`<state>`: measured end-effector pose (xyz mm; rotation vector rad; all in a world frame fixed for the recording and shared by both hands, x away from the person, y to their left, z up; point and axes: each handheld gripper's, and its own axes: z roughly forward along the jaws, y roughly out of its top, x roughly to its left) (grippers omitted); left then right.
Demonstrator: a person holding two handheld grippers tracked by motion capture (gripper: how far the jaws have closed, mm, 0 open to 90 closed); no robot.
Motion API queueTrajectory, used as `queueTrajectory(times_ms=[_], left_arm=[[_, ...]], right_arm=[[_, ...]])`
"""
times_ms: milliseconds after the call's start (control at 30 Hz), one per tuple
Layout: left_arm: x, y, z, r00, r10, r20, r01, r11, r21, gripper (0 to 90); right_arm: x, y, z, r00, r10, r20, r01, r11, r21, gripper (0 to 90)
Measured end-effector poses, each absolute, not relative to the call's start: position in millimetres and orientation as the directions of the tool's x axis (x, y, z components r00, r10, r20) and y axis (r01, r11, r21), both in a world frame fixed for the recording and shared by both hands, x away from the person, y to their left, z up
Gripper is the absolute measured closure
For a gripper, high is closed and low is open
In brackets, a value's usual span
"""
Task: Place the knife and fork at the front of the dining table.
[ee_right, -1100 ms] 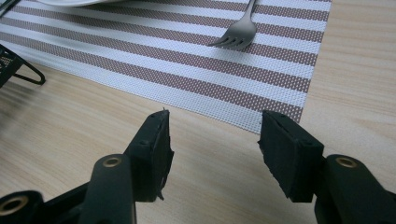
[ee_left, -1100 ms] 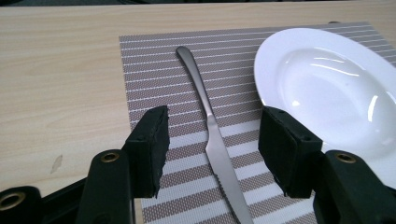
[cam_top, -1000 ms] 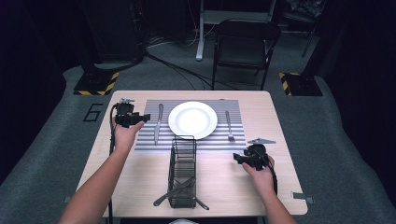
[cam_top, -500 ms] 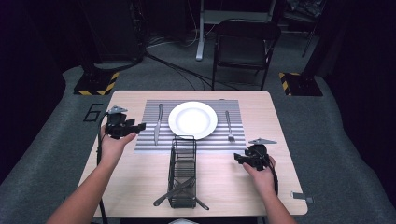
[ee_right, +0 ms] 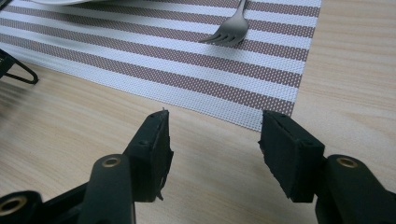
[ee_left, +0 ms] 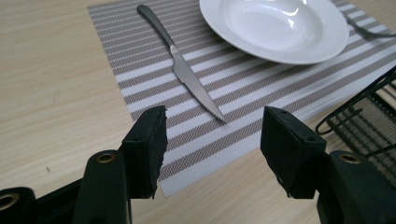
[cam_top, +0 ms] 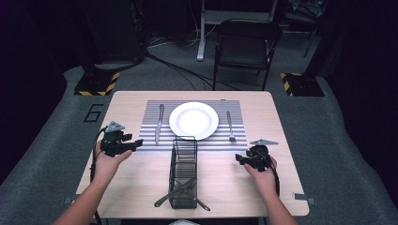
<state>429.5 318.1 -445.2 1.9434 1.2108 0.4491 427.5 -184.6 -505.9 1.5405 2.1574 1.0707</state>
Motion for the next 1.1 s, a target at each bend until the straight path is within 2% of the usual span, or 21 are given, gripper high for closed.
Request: queueTrajectory(times_ms=[433, 767, 867, 1100], left_arm=[[420.3, 320.1, -486.8, 0.49, 0.868, -0.08, 0.606, -0.273, 0.747, 41.2], [419.4, 330.9, -502.3, 0.481, 0.873, -0.079, 0.608, -0.267, 0.748, 41.3], [418.1, 334.4, -503.8, 0.481, 0.875, -0.054, 0.593, -0.28, 0.755, 41.2], [420.2, 341.6, -512.0, 0.476, 0.877, -0.062, 0.622, -0.286, 0.729, 41.2]], right_arm=[[426.8, -185.0, -507.2, -0.386, 0.904, 0.186, 0.696, 0.153, 0.701, 42.5], [428.2, -180.1, -511.0, -0.399, 0.901, 0.171, 0.702, 0.18, 0.689, 42.1], [428.3, -179.4, -511.4, -0.407, 0.899, 0.163, 0.698, 0.191, 0.69, 41.9], [429.3, -178.6, -514.3, -0.426, 0.894, 0.139, 0.688, 0.22, 0.691, 40.2]])
